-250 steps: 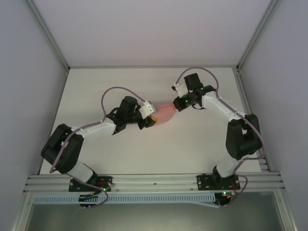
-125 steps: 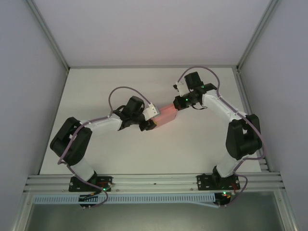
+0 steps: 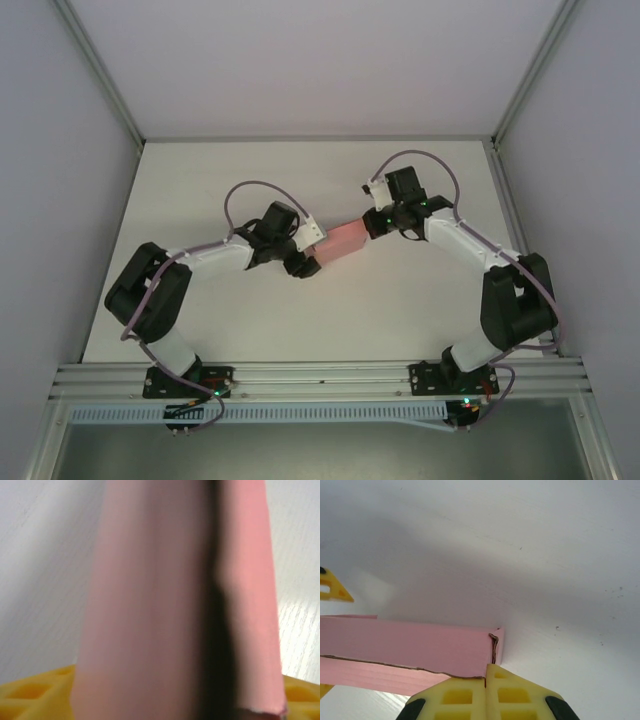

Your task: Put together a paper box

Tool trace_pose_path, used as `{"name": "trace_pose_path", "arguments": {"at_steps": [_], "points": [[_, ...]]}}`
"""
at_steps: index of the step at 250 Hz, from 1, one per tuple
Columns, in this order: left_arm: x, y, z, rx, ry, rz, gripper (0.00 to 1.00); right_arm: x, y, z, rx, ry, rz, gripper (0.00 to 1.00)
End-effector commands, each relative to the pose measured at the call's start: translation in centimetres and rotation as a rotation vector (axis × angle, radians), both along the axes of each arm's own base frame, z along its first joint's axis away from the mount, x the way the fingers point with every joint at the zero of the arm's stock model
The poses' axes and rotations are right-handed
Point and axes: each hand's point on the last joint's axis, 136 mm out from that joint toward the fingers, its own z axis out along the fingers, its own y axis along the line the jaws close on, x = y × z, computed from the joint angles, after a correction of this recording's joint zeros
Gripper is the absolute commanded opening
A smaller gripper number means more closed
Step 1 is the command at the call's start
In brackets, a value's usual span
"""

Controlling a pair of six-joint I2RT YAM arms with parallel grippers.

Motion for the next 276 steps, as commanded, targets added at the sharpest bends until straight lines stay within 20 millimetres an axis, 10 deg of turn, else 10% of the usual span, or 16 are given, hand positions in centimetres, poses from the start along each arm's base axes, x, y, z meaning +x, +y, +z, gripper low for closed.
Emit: {"name": "trace_pose_path", "arguments": {"at_steps": [1, 24, 96, 177, 276], "points": [[0.0, -0.2, 2.2, -0.029, -0.002, 0.025, 0.84, -2.3, -1.8, -3.8, -0.126, 0.134, -0.081, 0.0], [-0.7, -0.5, 3.9, -0.062, -0.013, 0.034, 1.0, -2.3, -1.3, -3.2, -0.142, 0.14, -0.117, 0.0], [-0.1, 3.3, 8.4, -0.081, -0.086, 0.329, 1.0, -3.0, -0.9, -2.8, -0.232, 0.161, -0.229, 0.0], [0.4, 2.8, 9.6, -0.147, 0.032, 0.405, 0.41, -3.9, 0.9, -3.2, -0.207, 0.175, -0.251, 0.0], [3.9, 4.2, 7.6, -0.096, 0.065, 0.438, 0.36, -4.4, 1.6, -3.2, -0.188, 0.177, -0.211, 0.0]]}}
